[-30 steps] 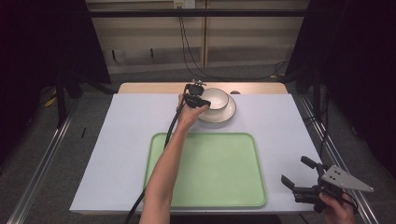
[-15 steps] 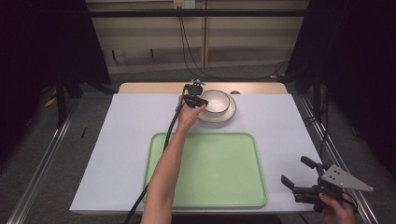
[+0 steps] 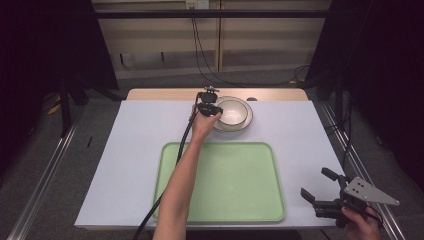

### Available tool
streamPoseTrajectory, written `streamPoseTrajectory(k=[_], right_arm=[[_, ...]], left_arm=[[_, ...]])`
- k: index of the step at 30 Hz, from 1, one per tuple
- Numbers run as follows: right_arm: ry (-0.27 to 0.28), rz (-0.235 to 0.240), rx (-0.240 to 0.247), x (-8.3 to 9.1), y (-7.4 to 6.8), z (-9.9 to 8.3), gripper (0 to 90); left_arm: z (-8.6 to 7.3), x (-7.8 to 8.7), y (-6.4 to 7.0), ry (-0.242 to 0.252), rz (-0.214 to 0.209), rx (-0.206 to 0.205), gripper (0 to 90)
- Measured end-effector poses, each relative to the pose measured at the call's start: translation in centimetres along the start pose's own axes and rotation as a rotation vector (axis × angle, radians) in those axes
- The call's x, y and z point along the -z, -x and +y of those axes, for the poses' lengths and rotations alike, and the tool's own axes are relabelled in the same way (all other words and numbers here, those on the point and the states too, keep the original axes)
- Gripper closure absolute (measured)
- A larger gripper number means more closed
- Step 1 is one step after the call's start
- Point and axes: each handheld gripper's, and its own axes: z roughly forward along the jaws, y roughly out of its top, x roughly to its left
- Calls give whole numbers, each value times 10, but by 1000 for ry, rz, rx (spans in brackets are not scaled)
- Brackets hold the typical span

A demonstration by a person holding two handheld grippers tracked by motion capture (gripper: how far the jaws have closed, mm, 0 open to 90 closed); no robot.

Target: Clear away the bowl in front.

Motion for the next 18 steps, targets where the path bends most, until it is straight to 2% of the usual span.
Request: streamPoseTrajectory(k=[4,6,8,9,11,12,18], right_arm=[[3,0,6,0,1,0,16],[0,-3,1,0,1,0,16],[0,-4,0,0,1,0,16],[0,-4,0,0,1,0,16],[0,-5,2,1,1,0,16],[-3,-1,0,1,1,0,16],[2,-6,-1,1,1,0,16]], left_arm=[[1,1,-1,-5,-2,20,816],[1,2,-2,-10,-23,39,816],[2,4,-4,5,-29,52,820],[2,5,-4,0,-35,47,820],[3,6,-4,12,-47,74,820],[3,7,-5,2,-47,55,819],[1,7,-5,5,-58,74,820]])
